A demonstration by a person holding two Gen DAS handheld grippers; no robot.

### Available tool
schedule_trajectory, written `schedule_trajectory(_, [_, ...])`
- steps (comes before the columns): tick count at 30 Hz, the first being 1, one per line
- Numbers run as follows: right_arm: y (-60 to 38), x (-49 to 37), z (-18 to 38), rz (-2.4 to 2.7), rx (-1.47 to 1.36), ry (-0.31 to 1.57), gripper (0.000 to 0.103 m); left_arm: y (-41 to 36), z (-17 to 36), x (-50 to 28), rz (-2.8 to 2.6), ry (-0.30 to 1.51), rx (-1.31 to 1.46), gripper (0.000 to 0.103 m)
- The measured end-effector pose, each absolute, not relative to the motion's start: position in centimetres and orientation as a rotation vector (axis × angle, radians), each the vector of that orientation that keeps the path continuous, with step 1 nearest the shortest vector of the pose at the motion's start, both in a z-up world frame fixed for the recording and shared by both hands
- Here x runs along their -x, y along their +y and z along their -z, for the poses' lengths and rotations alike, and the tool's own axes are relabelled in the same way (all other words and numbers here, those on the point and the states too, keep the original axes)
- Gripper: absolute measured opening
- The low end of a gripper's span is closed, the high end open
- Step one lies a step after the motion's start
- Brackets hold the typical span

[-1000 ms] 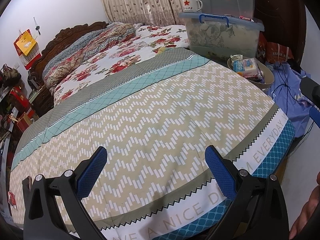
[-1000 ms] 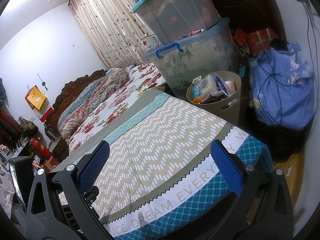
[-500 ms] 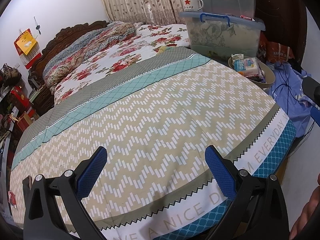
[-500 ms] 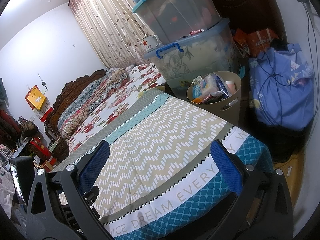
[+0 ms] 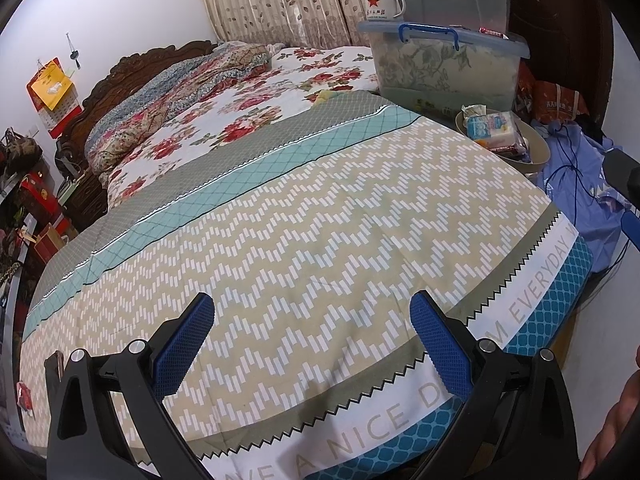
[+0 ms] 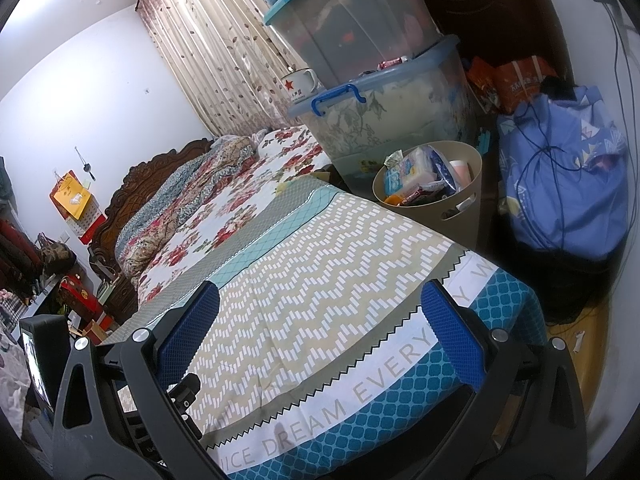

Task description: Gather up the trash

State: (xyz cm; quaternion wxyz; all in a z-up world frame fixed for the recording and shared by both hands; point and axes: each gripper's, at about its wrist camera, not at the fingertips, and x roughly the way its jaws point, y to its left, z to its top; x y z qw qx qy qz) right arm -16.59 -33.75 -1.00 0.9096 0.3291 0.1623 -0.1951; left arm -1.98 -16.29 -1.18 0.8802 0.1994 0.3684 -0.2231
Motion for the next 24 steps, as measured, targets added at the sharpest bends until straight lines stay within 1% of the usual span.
schedule_trajectory(24, [-33.81, 16.55, 0.96, 0.402, -0.679, 0.335, 0.100, -16.06, 1.35, 1.97, 0.470, 0.767, -0.429, 0.094])
